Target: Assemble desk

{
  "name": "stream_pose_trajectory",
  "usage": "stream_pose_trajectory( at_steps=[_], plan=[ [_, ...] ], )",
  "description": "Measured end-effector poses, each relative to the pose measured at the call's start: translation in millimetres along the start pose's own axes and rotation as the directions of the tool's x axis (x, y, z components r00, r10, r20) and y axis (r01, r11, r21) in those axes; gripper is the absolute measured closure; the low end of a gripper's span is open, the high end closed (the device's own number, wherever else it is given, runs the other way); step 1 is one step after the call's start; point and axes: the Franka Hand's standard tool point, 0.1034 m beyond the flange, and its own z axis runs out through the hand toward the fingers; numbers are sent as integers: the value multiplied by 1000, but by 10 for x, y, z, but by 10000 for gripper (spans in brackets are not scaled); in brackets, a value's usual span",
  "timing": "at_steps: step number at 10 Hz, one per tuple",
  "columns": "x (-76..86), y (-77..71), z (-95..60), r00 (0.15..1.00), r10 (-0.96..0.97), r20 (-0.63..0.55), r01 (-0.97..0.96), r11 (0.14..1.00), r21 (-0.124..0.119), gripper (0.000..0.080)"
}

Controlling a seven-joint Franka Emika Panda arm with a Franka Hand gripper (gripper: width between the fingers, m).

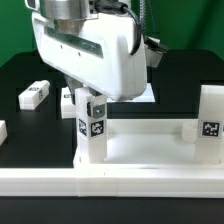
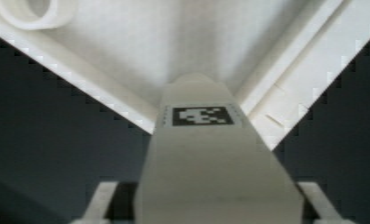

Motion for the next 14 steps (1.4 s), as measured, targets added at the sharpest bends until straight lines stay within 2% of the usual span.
stream_pose_trajectory(
  at_steps=[1, 2, 3, 4, 6, 10, 11, 14],
  plan=[
    [-3, -2, 1, 999, -44, 0, 44, 999, 0, 446],
    [-42, 7, 8, 996, -92, 14, 92, 996, -14, 446],
    [-71, 13, 4, 983, -179, 34, 180, 983, -25, 258],
    [-77, 0, 7, 962, -273, 30, 273, 962, -19, 173],
    [-99, -6, 12, 872, -488, 33, 489, 872, -25, 154],
    [-103, -17, -3, 578, -815, 44, 816, 578, -22, 150],
    [-85, -11, -15, 487, -872, 48, 873, 486, -22, 150],
    [-63, 5, -12, 305, -951, 50, 952, 305, -13, 150]
  ],
)
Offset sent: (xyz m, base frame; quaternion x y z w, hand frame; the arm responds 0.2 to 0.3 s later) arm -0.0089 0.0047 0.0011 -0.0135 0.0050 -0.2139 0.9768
